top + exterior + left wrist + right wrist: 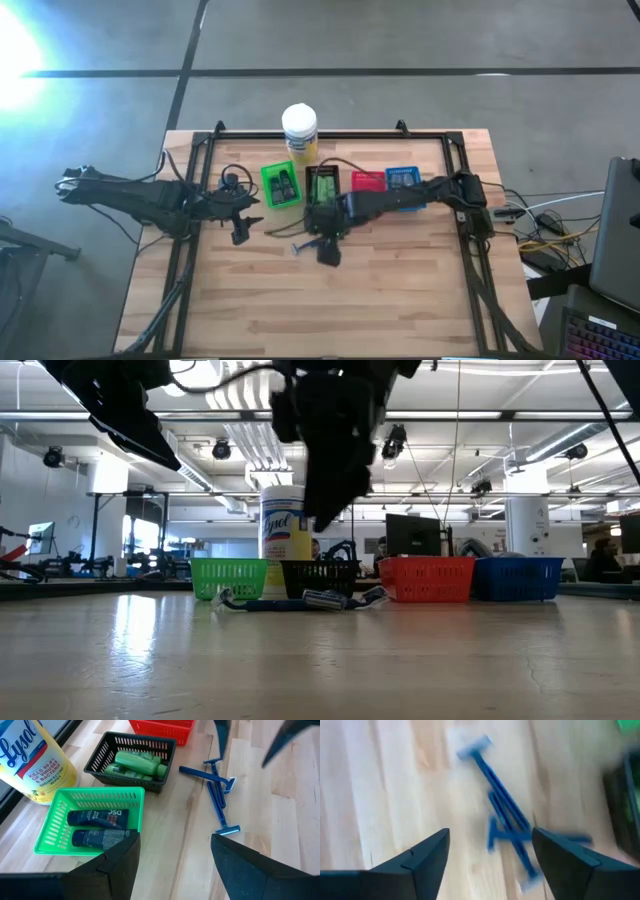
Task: Pick & Place Travel size toiletries
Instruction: Put the blue shavers into the red bin
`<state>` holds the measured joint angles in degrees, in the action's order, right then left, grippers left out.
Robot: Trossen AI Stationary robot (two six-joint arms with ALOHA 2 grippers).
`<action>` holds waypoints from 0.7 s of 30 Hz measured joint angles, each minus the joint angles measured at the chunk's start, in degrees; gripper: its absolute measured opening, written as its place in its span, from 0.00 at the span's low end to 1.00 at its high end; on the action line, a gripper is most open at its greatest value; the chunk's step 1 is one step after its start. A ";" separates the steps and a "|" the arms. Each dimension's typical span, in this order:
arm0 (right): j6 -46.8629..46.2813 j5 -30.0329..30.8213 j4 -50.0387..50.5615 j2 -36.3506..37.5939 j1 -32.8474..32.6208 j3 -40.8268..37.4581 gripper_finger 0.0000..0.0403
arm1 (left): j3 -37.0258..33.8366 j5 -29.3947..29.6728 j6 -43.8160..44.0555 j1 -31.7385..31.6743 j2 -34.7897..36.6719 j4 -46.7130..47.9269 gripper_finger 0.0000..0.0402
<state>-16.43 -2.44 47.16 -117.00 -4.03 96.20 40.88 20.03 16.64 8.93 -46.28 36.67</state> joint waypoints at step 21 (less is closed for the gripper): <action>-30.66 -2.45 6.26 -3.21 5.80 0.00 0.45 | 0.00 -0.02 4.37 -0.02 -0.58 -0.55 0.62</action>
<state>-47.09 -4.89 53.42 -120.20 1.77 96.20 40.88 20.01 21.02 8.91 -46.86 36.12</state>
